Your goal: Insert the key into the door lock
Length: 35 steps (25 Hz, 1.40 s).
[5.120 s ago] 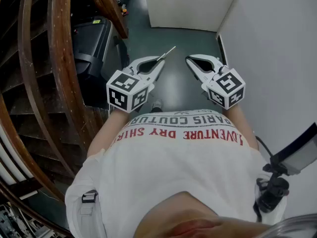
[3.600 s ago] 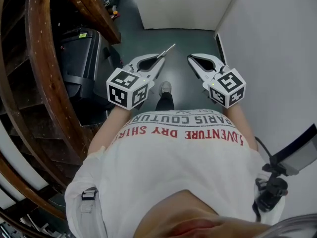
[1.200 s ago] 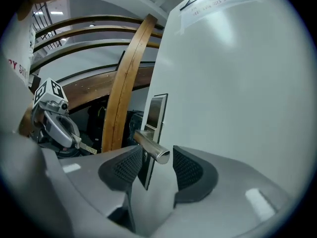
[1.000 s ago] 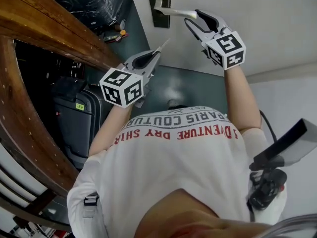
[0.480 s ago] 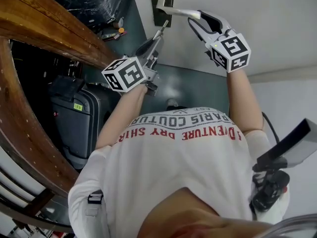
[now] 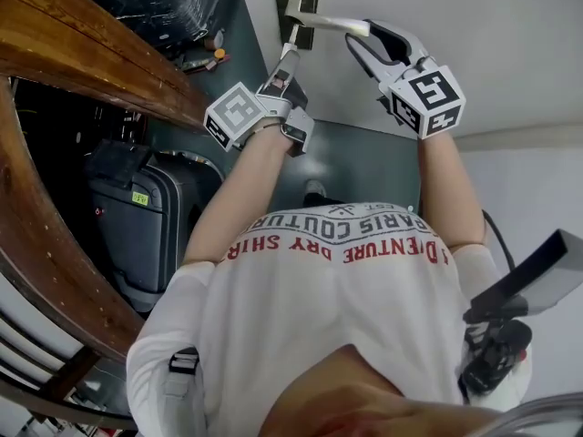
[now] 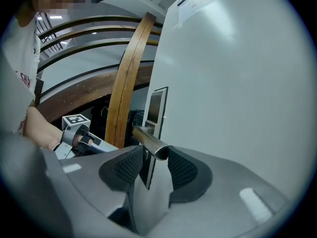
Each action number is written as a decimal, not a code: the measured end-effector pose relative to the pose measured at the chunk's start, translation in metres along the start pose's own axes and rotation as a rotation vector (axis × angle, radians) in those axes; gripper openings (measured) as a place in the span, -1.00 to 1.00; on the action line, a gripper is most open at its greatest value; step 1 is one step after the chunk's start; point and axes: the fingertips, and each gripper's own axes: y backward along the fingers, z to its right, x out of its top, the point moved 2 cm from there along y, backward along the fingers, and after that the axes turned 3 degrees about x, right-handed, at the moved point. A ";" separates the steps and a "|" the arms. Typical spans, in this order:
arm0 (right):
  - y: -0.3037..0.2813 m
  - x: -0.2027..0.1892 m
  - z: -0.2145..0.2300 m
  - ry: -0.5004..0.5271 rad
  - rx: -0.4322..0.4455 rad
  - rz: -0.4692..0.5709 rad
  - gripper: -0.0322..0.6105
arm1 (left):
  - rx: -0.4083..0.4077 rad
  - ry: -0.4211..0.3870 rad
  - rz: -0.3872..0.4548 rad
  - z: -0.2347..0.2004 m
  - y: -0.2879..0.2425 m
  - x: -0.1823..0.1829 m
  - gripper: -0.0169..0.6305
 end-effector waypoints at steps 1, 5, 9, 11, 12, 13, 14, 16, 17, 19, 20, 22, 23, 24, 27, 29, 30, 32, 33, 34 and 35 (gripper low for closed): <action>0.000 0.000 0.000 0.000 0.000 0.000 -0.42 | -0.003 0.021 0.008 -0.002 -0.001 0.000 -0.88; 0.001 -0.001 -0.002 -0.010 -0.003 0.001 -0.42 | -0.013 0.065 0.024 -0.004 -0.005 0.001 -0.88; 0.000 -0.001 -0.001 -0.015 -0.003 0.002 -0.42 | -0.014 0.093 0.035 -0.005 -0.008 0.001 -0.88; 0.000 0.000 -0.001 -0.015 -0.003 0.002 -0.42 | -0.012 0.105 0.040 -0.004 -0.007 0.001 -0.88; 0.000 -0.001 -0.002 -0.016 -0.004 0.003 -0.42 | -0.011 0.109 0.041 -0.005 -0.007 0.001 -0.88; 0.000 -0.001 -0.002 -0.016 -0.004 0.003 -0.42 | -0.010 0.112 0.041 -0.005 -0.007 0.000 -0.88; 0.000 -0.001 -0.002 -0.016 -0.004 0.003 -0.42 | -0.010 0.112 0.041 -0.005 -0.007 0.000 -0.88; 0.000 -0.001 -0.001 -0.015 -0.004 0.003 -0.42 | -0.011 0.112 0.043 -0.006 -0.007 0.000 -0.88; -0.001 -0.001 -0.001 -0.014 -0.004 0.003 -0.42 | -0.011 0.113 0.045 -0.007 -0.007 0.001 -0.88; -0.001 -0.002 -0.001 -0.015 -0.005 0.004 -0.42 | -0.009 0.119 0.047 -0.008 -0.007 0.000 -0.88; -0.001 -0.002 -0.002 -0.016 -0.005 0.004 -0.42 | -0.008 0.122 0.048 -0.009 -0.007 0.000 -0.88; 0.000 -0.001 -0.002 -0.015 -0.006 0.005 -0.42 | -0.009 0.128 0.048 -0.010 -0.007 -0.001 -0.88; 0.000 -0.001 -0.003 -0.015 -0.008 0.006 -0.42 | -0.010 0.131 0.049 -0.010 -0.007 -0.001 -0.88; 0.001 0.000 -0.004 -0.015 -0.008 0.006 -0.42 | -0.010 0.135 0.049 -0.009 -0.007 -0.001 -0.88; 0.002 0.001 -0.006 -0.015 -0.008 0.007 -0.42 | -0.007 0.147 0.057 -0.009 -0.008 0.001 -0.88; 0.002 0.001 -0.005 -0.015 -0.005 0.007 -0.42 | -0.002 0.163 0.064 -0.009 -0.011 0.001 -0.88; 0.001 0.001 -0.005 -0.016 -0.005 0.008 -0.42 | 0.001 0.170 0.068 -0.009 -0.013 0.002 -0.88; 0.001 0.001 -0.004 -0.018 -0.005 0.008 -0.42 | 0.005 0.175 0.081 -0.008 -0.016 0.002 -0.88; 0.001 0.001 -0.004 -0.020 -0.005 0.009 -0.42 | 0.007 0.178 0.089 -0.007 -0.017 0.001 -0.88; 0.001 0.001 -0.004 -0.022 -0.005 0.011 -0.43 | 0.007 0.182 0.096 -0.007 -0.017 0.001 -0.88; 0.001 0.001 -0.004 -0.022 -0.005 0.012 -0.43 | 0.008 0.186 0.103 -0.007 -0.018 0.001 -0.88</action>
